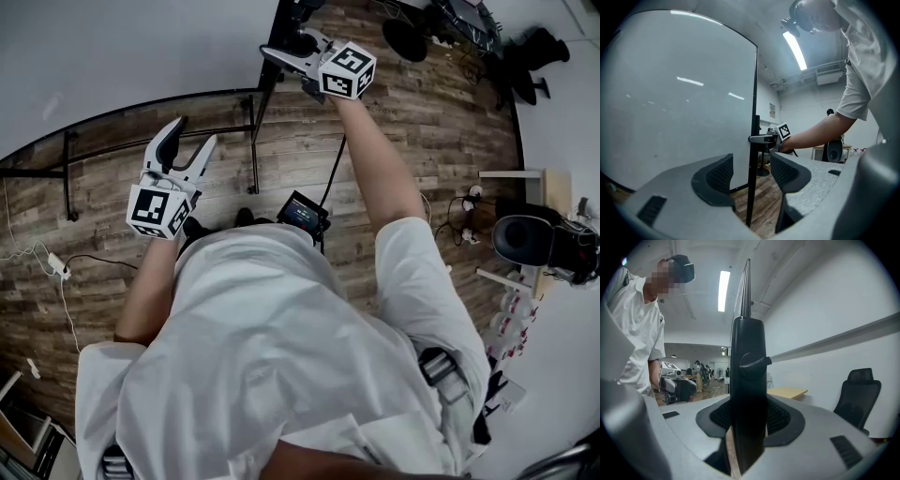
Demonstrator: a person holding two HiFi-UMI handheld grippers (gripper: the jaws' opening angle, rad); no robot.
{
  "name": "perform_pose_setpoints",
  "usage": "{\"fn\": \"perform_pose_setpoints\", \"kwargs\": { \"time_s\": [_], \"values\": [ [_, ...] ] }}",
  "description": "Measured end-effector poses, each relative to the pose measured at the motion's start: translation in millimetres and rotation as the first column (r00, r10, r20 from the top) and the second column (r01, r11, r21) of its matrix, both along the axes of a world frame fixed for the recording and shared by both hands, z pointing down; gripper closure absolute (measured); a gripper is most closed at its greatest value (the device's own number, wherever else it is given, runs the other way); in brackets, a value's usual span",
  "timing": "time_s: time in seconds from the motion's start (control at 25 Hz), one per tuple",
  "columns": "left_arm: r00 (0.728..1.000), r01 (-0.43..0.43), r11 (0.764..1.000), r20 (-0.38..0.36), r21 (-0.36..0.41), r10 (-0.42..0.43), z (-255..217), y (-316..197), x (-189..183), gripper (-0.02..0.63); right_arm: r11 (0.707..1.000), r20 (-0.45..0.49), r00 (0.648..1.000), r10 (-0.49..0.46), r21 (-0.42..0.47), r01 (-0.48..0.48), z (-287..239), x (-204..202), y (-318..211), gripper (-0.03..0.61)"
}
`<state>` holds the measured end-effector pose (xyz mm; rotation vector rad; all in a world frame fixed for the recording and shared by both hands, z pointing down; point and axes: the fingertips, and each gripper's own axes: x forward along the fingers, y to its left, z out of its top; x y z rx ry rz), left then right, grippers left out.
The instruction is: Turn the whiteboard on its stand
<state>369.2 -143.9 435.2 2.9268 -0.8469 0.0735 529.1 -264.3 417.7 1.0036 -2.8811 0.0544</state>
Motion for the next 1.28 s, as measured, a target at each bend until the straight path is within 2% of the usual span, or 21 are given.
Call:
{"fn": "perform_pose_setpoints", "kwargs": {
  "time_s": [0.4, 0.56, 0.76, 1.28],
  "values": [
    [1.000, -0.008, 1.000, 0.001, 0.002, 0.008, -7, 9, 33, 0.357, 1.000, -0.020, 1.000, 0.010, -0.003, -0.010, -7, 36, 10, 0.408],
    [1.000, -0.016, 1.000, -0.003, -0.010, 0.016, 2, 5, 20, 0.357, 1.000, -0.022, 0.999, 0.022, -0.007, -0.023, -1, 30, 3, 0.408],
    [1.000, -0.028, 1.000, 0.003, -0.014, 0.028, 3, 10, 30, 0.357, 0.999, -0.010, 0.999, 0.045, -0.009, -0.045, -3, 57, 10, 0.405],
    [0.999, -0.036, 0.999, 0.000, -0.012, 0.036, 13, 1, 19, 0.357, 0.994, 0.028, 0.993, 0.110, -0.018, -0.110, 6, 104, 18, 0.397]
  ]
}}
